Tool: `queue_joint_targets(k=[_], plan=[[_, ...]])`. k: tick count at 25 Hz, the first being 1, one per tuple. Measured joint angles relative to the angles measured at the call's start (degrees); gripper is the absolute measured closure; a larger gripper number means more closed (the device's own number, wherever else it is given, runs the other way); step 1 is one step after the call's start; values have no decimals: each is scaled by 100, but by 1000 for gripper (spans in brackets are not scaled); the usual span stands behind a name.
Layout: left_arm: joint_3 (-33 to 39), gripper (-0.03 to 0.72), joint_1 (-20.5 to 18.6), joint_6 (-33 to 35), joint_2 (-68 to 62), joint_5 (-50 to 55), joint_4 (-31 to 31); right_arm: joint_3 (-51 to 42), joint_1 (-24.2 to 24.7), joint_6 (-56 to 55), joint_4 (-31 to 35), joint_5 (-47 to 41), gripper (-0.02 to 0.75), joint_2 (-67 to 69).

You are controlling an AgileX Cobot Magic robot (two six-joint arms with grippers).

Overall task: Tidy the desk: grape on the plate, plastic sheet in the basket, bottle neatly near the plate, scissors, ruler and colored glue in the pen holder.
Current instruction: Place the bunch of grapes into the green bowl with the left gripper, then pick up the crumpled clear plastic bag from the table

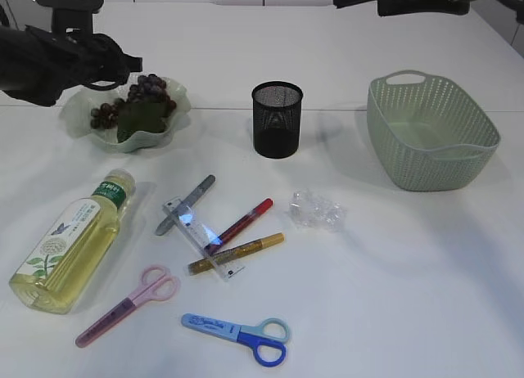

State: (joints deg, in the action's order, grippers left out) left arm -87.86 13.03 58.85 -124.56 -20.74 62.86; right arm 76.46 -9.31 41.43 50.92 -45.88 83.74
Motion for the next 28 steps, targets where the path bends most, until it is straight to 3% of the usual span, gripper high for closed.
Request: queue_joint_targets(k=[10, 20, 23, 28], plan=[[0, 402, -13, -11, 176, 1300, -218, 0, 0, 0, -5, 0, 160, 0], [0, 407, -13, -63, 1260, 3780, -926, 0, 0, -349, -481, -24, 160, 0], [0, 407, -23, -443, 1578, 4622, -1093, 0, 0, -483, -639, -167, 160, 0], [0, 407, -69, -1703, 2027, 6081, -2106, 0, 0, -639, -858, -482, 160, 0]])
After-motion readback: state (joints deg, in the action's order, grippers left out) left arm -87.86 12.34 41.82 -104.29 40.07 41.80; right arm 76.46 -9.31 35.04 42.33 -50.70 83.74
